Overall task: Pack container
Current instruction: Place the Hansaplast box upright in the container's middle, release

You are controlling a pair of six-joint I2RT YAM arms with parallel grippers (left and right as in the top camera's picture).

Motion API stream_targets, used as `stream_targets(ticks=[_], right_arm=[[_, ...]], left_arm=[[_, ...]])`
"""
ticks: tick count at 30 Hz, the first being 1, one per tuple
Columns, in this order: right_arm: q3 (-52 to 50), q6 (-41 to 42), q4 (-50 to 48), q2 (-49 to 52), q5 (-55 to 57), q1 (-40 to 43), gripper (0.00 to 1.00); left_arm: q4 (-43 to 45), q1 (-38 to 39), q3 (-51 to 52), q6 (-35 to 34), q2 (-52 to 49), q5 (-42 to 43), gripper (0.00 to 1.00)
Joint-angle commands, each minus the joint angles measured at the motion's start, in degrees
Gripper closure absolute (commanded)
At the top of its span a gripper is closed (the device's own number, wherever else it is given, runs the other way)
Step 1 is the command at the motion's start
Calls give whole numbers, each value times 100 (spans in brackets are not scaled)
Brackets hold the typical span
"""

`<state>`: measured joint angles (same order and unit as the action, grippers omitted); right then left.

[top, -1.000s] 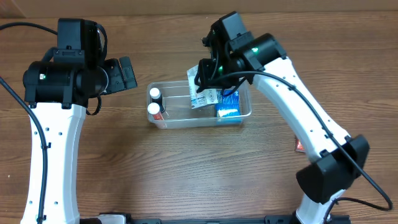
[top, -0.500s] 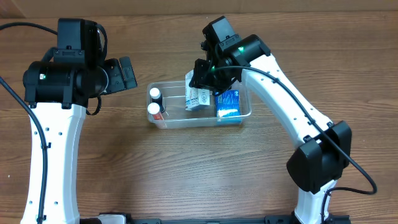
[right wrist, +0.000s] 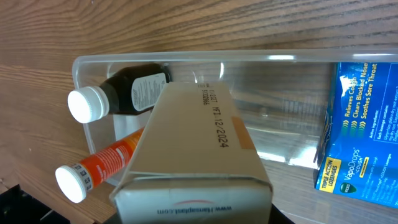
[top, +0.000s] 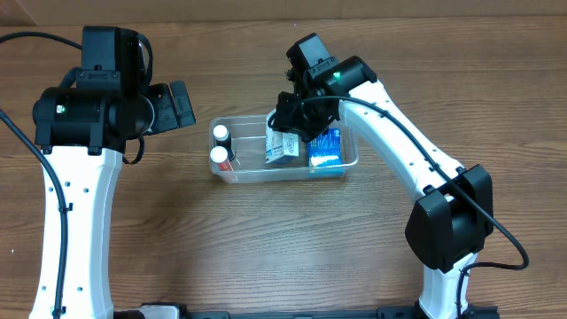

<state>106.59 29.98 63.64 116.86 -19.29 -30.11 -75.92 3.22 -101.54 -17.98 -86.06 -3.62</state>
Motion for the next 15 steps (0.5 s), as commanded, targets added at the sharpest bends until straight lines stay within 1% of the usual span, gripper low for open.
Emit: stream_targets(ticks=[1,3,5,7,8,15], right_arm=[[-13,26,-33,33,-33,-22,64],[-13,26,-11,33,-31,-22,64],[-13,26,2,33,-31,-22,42],[-13,26,7,33,-31,-22,11],[-13,26,7,33,-31,-22,0],[-13,28,9,33,-33,-22,0]], left_arm=[[-31,-20,-72,85,-17,68,0],[-37,-20,-72,85,-17,68,0],[-35,-20,-72,85,-17,68,0],[-35,-20,-72,85,-17,66,0],[-35,-20,-72,85,-17,66,0],[-35,-20,-72,87,-17,63,0]])
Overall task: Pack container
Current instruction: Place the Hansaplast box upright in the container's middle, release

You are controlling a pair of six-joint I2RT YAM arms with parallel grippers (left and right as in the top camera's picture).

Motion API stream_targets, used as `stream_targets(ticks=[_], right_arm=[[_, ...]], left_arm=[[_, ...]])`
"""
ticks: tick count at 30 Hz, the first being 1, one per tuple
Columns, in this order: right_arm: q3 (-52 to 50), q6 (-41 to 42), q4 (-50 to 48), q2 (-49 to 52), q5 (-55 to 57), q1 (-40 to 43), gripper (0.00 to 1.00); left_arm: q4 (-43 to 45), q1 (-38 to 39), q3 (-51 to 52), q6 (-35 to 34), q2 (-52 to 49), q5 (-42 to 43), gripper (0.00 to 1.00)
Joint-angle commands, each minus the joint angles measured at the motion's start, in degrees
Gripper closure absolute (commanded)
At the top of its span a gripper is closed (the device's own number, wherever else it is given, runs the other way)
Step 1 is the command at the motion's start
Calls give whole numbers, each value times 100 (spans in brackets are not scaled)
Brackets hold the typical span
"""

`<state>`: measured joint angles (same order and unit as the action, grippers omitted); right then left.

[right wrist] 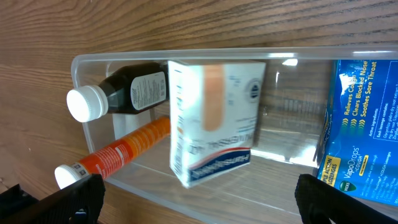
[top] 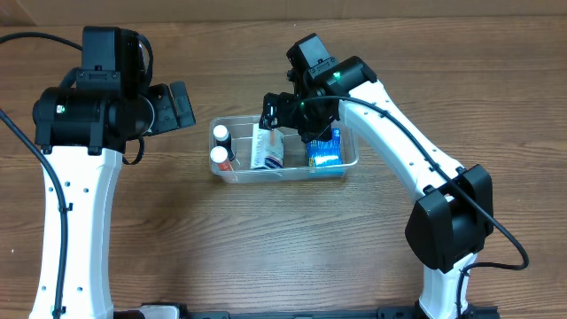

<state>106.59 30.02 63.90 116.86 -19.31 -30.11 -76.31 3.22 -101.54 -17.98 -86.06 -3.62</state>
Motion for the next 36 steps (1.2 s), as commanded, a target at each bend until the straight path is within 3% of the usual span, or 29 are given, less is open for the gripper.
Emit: stream_targets(ticks=[1,36], right_arm=[[-13,24,-17,33,-31,-22,0],[20,-11,225,-42,210,-20,0]], left_arm=[[4,-20,-72,87,-17,63,0],[-109,-20,-72,87,-17,68,0]])
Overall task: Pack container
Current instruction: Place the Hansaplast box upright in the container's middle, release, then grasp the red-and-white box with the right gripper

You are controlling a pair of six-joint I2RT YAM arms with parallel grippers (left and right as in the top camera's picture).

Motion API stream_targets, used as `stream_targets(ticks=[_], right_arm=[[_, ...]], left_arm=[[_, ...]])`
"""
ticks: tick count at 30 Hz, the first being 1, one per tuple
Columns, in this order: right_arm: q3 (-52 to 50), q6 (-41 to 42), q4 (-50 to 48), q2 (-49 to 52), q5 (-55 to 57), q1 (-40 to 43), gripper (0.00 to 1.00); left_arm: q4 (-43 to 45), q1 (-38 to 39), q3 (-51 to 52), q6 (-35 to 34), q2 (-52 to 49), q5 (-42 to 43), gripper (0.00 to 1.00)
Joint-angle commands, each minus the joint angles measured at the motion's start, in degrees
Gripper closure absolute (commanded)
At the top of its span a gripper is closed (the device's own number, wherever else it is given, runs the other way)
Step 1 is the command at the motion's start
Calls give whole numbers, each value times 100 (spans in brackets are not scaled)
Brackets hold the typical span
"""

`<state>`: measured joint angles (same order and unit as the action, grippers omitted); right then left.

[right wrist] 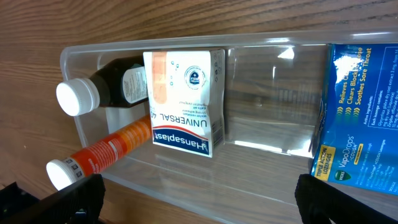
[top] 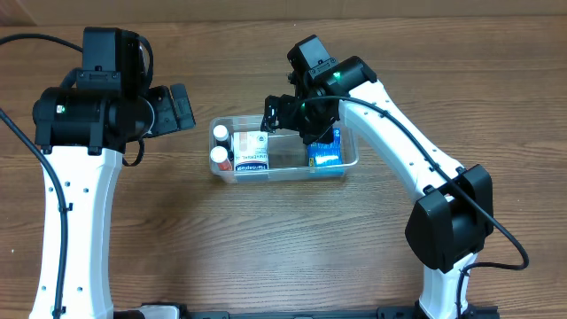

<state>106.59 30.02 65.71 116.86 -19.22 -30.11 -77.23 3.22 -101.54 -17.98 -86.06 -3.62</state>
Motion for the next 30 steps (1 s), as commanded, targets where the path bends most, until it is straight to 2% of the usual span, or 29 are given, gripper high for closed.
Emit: stream_targets(ticks=[1,9,13,18,23,30], right_arm=[[52,-26,101,-94,363,-9,0],[721,42,1174,-1078,2457,535,0],[761,173,1692,-1569,2865,1521,0],[601,94,2201,-1578,2660,3014,0],[-337,-616,2122,-1493,2496,3847,0],[-2474,-1344,1099,-1493,2116,4459,0]], left_arm=[[-20,-20,-72,87,-17,66,0],[-94,-20,-72,90,-17,66,0],[-55,-20,-72,87,-17,63,0],[4,-20,-72,87,-17,66,0],[0,-20,-72,85,-20,66,0],[-2,-20,-72,87,-20,63,0]])
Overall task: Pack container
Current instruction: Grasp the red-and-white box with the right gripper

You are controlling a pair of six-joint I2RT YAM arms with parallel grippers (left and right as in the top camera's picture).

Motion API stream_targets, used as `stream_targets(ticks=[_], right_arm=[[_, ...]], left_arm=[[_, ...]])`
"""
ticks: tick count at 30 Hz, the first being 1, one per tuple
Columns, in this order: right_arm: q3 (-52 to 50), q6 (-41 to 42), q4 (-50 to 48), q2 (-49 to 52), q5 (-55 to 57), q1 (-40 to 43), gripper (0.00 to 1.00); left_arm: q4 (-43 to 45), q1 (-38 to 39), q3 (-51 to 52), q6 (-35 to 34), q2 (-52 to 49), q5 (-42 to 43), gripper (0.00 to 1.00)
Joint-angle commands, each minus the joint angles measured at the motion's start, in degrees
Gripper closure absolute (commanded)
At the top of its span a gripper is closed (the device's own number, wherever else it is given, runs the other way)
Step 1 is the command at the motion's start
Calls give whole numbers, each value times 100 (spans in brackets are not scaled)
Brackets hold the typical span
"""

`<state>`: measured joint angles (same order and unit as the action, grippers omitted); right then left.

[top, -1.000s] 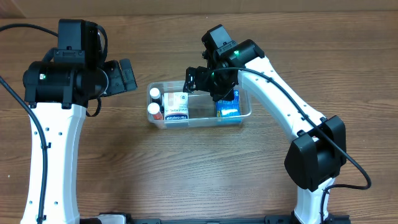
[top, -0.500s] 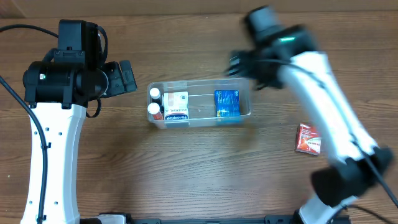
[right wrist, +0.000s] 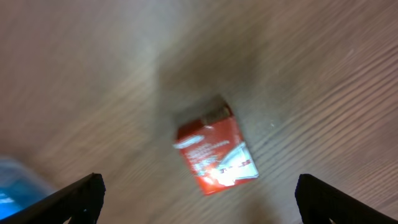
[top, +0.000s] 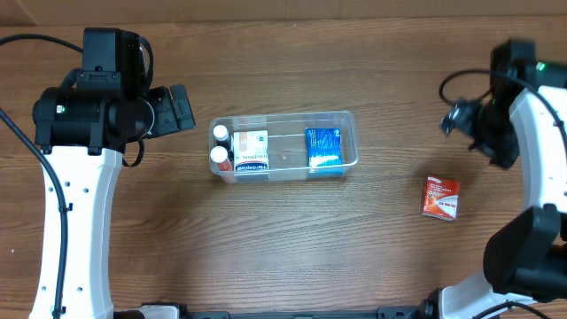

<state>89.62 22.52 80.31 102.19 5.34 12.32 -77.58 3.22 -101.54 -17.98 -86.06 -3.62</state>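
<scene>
The clear plastic container (top: 347,119) stands mid-table. Inside lie two white-capped bottles (top: 219,144) at its left end, a white plaster box (top: 251,152) beside them and a blue cough-drop box (top: 324,147) at the right end. A small red box (top: 440,197) lies flat on the wood well to the right of the container; the right wrist view shows this red box (right wrist: 216,154), blurred, below the open fingers. My right gripper (top: 455,119) (right wrist: 199,202) hovers open and empty up-table of it. My left gripper (top: 180,106) hangs left of the container.
The wooden table (top: 292,248) carries only the container and the red box. A black cable (top: 456,81) loops by the right arm. The left arm's white column (top: 75,230) stands along the left side.
My right gripper has left the container and now hangs open far to the right, above the red box. The plaster box lies in the container as before. The left arm has not moved.
My right gripper first held the plaster box over the container. It then stood open with the box dropping inside, tilted. Later the box lay flat beside the bottles under the open gripper. Now the gripper is away at the right over the red box.
</scene>
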Motion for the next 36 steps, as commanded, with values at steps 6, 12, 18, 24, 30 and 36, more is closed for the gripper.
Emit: stream_targets(ticks=[6,12,18,24,30,36], right_arm=[[-1753,-973,-1220,-26,-525,247,0],[-2114,-1279,-1720,-26,-802,234,0],[-2452,-1384,-2144,-26,-761,234,0],[-2885,-1381,-2481,-24,-809,234,0],[-2889,-1368,-2444,-24,-811,234,7],[-2889,-1355,-2428,-24,-811,234,21]], left_arm=[[101,-20,-72,87,-20,63,0],[109,-20,-72,87,-20,63,0],[109,-20,-72,87,-20,61,0],[114,-20,-72,90,-20,61,0],[111,-20,-72,111,-17,44,0],[111,-20,-72,111,-20,46,0]])
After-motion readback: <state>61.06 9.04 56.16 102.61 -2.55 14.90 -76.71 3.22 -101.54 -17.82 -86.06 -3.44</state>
